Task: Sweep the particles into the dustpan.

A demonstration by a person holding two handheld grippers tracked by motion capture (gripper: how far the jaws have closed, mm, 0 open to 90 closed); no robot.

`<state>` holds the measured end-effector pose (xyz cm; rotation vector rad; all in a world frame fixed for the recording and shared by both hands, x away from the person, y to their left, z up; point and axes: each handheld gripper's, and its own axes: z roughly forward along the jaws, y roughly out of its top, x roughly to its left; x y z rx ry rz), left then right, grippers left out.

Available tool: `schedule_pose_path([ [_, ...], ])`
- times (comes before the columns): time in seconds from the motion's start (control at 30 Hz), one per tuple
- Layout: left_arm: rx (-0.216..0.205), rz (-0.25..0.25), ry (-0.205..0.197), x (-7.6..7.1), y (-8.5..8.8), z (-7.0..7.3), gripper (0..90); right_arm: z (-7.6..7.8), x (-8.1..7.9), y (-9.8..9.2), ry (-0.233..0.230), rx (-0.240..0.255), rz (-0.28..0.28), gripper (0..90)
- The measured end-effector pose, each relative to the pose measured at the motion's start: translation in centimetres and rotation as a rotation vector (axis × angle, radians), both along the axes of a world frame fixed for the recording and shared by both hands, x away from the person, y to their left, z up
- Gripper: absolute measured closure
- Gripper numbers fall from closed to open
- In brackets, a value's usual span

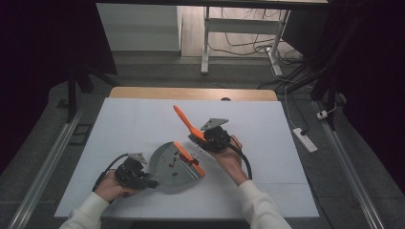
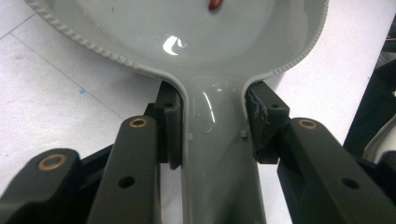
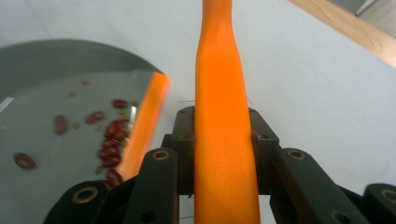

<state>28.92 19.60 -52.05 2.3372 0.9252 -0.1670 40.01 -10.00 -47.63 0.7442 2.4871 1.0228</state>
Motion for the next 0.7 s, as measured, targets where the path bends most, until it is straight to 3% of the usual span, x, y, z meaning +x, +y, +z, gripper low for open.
schedule_pose_path([
  [0.3,0.001,0.000,0.000,0.0,0.0,0.0,61.9,-1.6,1.6,-1.4,0.005,-0.047,-0.072,70.1],
  [0.37,0.002,0.000,-0.001,0.0,0.0,0.0,61.9,-1.7,1.7,-1.4,0.019,-0.031,-0.071,70.1],
  [0.7,0.002,0.000,-0.001,0.0,0.0,0.0,61.9,-1.6,0.6,0.3,0.007,-0.086,-0.013,70.1],
])
